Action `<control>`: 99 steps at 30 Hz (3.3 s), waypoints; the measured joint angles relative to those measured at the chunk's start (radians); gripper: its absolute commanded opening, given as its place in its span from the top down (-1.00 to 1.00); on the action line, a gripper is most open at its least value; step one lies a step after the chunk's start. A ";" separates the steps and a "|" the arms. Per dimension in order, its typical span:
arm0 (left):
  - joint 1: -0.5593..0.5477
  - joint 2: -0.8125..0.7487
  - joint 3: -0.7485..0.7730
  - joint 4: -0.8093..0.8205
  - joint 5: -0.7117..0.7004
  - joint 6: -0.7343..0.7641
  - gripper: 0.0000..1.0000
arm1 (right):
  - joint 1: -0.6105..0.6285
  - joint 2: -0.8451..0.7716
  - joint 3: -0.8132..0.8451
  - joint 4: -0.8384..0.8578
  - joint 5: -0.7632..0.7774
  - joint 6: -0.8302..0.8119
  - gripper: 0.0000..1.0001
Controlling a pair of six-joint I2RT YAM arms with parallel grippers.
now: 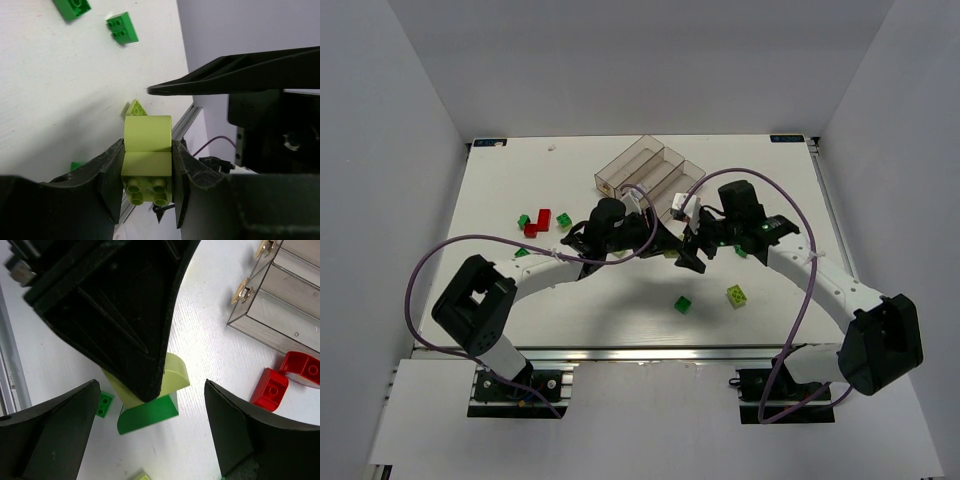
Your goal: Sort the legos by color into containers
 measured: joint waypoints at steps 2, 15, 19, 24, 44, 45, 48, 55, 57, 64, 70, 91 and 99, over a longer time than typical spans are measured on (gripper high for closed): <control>0.000 -0.002 0.000 -0.030 -0.008 0.023 1.00 | -0.005 -0.008 -0.002 -0.004 -0.007 0.000 -0.79; 0.063 -0.169 -0.023 -0.219 -0.068 0.245 1.00 | -0.188 -0.047 0.007 -0.161 -0.212 -0.010 -0.79; 0.065 -0.307 -0.143 -0.126 -0.004 0.349 1.00 | -0.219 0.041 0.105 -0.301 -0.412 -0.075 -0.79; 0.064 -0.494 -0.281 -0.011 0.070 0.479 1.00 | -0.200 0.179 0.251 -0.434 -0.621 -0.116 -0.79; 0.064 -0.539 -0.349 0.227 0.113 0.500 1.00 | -0.048 0.216 0.246 -0.146 -0.713 0.254 -0.71; 0.064 -0.536 -0.349 0.232 0.113 0.499 1.00 | -0.044 0.216 0.238 -0.132 -0.706 0.271 -0.71; 0.064 -0.529 -0.349 0.242 0.114 0.496 1.00 | -0.034 0.216 0.226 -0.100 -0.694 0.301 -0.68; 0.064 -0.518 -0.349 0.263 0.117 0.486 1.00 | -0.010 0.216 0.226 -0.058 -0.690 0.328 -0.39; 0.064 -0.518 -0.349 0.267 0.117 0.484 1.00 | -0.009 0.216 0.226 -0.052 -0.692 0.324 -0.28; 0.064 -0.519 -0.349 0.268 0.116 0.484 1.00 | -0.006 0.220 0.227 -0.089 -0.700 0.269 -0.17; 0.064 -0.523 -0.350 0.263 0.116 0.488 1.00 | -0.006 0.220 0.227 -0.130 -0.703 0.216 0.02; 0.066 -0.630 -0.396 0.191 0.057 0.539 1.00 | -0.058 0.228 0.262 -0.205 -0.758 0.121 1.00; 0.110 -0.686 -0.427 0.092 0.015 0.552 1.00 | -0.120 0.274 0.338 -0.298 -0.669 0.023 1.00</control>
